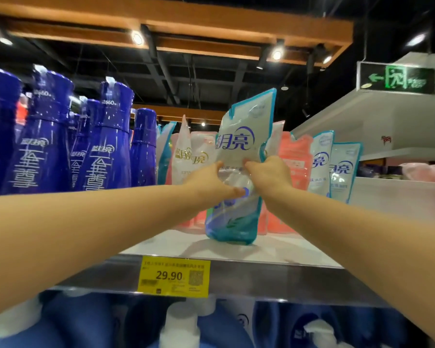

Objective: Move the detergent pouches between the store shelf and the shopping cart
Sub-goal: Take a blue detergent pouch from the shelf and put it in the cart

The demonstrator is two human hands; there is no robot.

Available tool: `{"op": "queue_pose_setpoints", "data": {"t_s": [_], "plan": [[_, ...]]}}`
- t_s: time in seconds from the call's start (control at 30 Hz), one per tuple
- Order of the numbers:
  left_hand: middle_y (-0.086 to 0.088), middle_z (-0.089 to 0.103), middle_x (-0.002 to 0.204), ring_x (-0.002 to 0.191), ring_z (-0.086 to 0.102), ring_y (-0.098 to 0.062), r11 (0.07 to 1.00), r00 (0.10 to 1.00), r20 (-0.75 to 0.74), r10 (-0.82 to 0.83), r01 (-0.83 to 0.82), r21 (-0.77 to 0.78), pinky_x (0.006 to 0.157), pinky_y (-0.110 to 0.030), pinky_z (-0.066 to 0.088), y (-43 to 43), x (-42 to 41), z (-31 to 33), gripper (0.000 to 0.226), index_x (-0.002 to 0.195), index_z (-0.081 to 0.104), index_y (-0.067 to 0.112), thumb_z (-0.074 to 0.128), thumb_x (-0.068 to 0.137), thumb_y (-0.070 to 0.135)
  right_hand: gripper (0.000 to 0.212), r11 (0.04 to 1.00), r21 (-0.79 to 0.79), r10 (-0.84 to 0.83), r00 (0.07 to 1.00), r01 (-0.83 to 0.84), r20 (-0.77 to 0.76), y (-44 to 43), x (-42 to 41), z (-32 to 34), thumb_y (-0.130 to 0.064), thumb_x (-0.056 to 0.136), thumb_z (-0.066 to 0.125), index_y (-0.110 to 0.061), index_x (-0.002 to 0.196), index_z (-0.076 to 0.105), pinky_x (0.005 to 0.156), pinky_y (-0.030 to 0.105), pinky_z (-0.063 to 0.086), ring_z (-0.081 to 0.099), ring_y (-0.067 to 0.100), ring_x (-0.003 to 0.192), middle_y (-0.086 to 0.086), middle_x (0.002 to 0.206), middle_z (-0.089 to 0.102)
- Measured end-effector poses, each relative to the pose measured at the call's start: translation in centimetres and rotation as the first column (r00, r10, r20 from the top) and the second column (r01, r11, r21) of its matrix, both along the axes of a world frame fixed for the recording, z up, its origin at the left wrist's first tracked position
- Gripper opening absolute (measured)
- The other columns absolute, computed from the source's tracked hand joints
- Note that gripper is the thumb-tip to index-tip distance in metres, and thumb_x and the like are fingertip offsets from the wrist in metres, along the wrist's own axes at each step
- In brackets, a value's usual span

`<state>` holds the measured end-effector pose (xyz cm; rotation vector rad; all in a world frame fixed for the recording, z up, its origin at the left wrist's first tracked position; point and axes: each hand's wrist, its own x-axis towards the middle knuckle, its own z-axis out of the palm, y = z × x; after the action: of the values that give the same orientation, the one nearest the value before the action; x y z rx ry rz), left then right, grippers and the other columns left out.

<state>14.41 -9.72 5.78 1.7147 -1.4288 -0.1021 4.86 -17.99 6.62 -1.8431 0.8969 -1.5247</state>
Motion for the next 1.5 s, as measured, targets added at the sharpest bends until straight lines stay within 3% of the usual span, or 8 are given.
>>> {"op": "queue_pose_setpoints", "data": {"t_s": [0.23, 0.37, 0.6, 0.8, 0.97, 1.1, 1.4, 1.5], "plan": [[-0.002, 0.046, 0.132, 0.107, 0.045, -0.017, 0.997, 0.995, -0.073, -0.062, 0.060, -0.038, 0.089, -0.028, 0.039, 0.5, -2.4, -0.6, 0.073, 0.145, 0.027, 0.020, 0.062, 0.085, 0.042, 0.026, 0.998, -0.063, 0.038, 0.963, -0.022, 0.269, 0.6, -5.6, 1.1, -0.026, 0.079, 0.067, -0.009, 0.098, 0.063, 0.062, 0.025, 0.051, 0.059, 0.021, 0.076, 0.011, 0.098, 0.066], [-0.001, 0.047, 0.135, 0.120, 0.049, -0.021, 0.977, 0.974, -0.138, -0.181, 0.162, -0.136, 0.099, -0.039, 0.044, 0.5, -7.6, -0.4, 0.071, 0.139, 0.035, 0.026, 0.061, 0.080, 0.056, 0.009, 0.970, -0.160, 0.232, 0.894, -0.184, 0.382, 2.8, -12.3, 2.6, -0.004, 0.088, 0.060, -0.010, 0.083, 0.065, 0.068, 0.030, 0.052, 0.057, 0.017, 0.066, 0.001, 0.072, 0.062], [0.000, 0.066, 0.106, 0.090, 0.065, -0.013, 0.788, 0.759, -0.283, -0.586, 0.452, -0.417, 0.075, -0.024, 0.055, -0.1, -23.3, -2.2, 0.038, 0.121, 0.046, 0.022, 0.062, 0.087, 0.026, 0.021, 0.982, -0.110, 0.186, 0.897, -0.154, 0.400, 5.4, -28.5, 1.1, -0.006, 0.088, 0.061, -0.015, 0.069, 0.061, 0.060, 0.029, 0.053, 0.058, 0.014, 0.054, -0.003, 0.056, 0.063], [0.002, 0.067, 0.109, 0.097, 0.065, -0.010, 0.725, 0.664, -0.347, -0.662, 0.452, -0.519, 0.084, -0.026, 0.050, -1.3, -39.7, -10.4, 0.082, 0.118, 0.051, 0.022, 0.067, 0.044, 0.053, 0.017, 0.993, -0.030, 0.114, 0.950, -0.110, 0.290, 6.5, -44.8, -6.2, -0.001, 0.089, 0.058, -0.011, 0.075, 0.064, 0.050, 0.017, 0.053, 0.061, 0.005, 0.046, -0.007, 0.051, 0.066], [0.005, 0.065, 0.102, 0.080, 0.065, 0.005, 0.660, 0.513, -0.415, -0.751, 0.601, -0.451, 0.067, -0.013, 0.050, -3.6, -53.7, -17.1, 0.073, 0.120, 0.046, 0.013, 0.074, 0.056, 0.036, 0.008, 0.989, 0.125, -0.114, 0.945, 0.079, 0.306, 6.7, -58.8, -12.7, -0.007, 0.089, 0.059, -0.010, 0.088, 0.067, 0.080, 0.036, 0.055, 0.066, 0.022, 0.076, 0.008, 0.086, 0.070], [-0.007, 0.067, 0.111, 0.098, 0.067, -0.020, 0.575, 0.404, -0.464, -0.788, 0.751, -0.323, 0.086, -0.042, 0.054, -6.4, -64.8, -21.8, 0.079, 0.121, 0.048, 0.012, 0.078, 0.055, 0.042, 0.008, 0.932, 0.260, -0.333, 0.884, 0.254, 0.328, 6.5, -69.9, -18.3, -0.009, 0.090, 0.060, -0.013, 0.086, 0.067, 0.077, 0.034, 0.056, 0.067, 0.020, 0.072, 0.004, 0.081, 0.069], [-0.004, 0.068, 0.110, 0.099, 0.066, -0.019, 0.330, 0.239, -0.551, -0.799, 0.941, -0.070, 0.089, -0.045, 0.052, -13.1, -91.2, -34.9, 0.085, 0.119, 0.054, 0.011, 0.074, 0.049, 0.056, 0.009, 0.647, 0.592, -0.743, 0.569, 0.480, 0.352, 5.2, -93.5, -30.9, -0.008, 0.091, 0.056, -0.006, 0.091, 0.065, 0.085, 0.042, 0.052, 0.063, 0.025, 0.074, 0.012, 0.084, 0.067], [-0.001, 0.066, 0.106, 0.091, 0.064, -0.002, 0.219, 0.188, -0.575, -0.797, 0.976, 0.015, 0.080, -0.025, 0.053, -13.6, -99.8, -38.7, 0.067, 0.114, 0.050, 0.008, 0.078, 0.062, 0.040, 0.018, 0.503, 0.704, -0.848, 0.445, 0.501, 0.290, 5.6, -101.2, -34.9, -0.013, 0.092, 0.056, -0.002, 0.103, 0.064, 0.087, 0.045, 0.051, 0.064, 0.031, 0.083, 0.021, 0.098, 0.068]]}}
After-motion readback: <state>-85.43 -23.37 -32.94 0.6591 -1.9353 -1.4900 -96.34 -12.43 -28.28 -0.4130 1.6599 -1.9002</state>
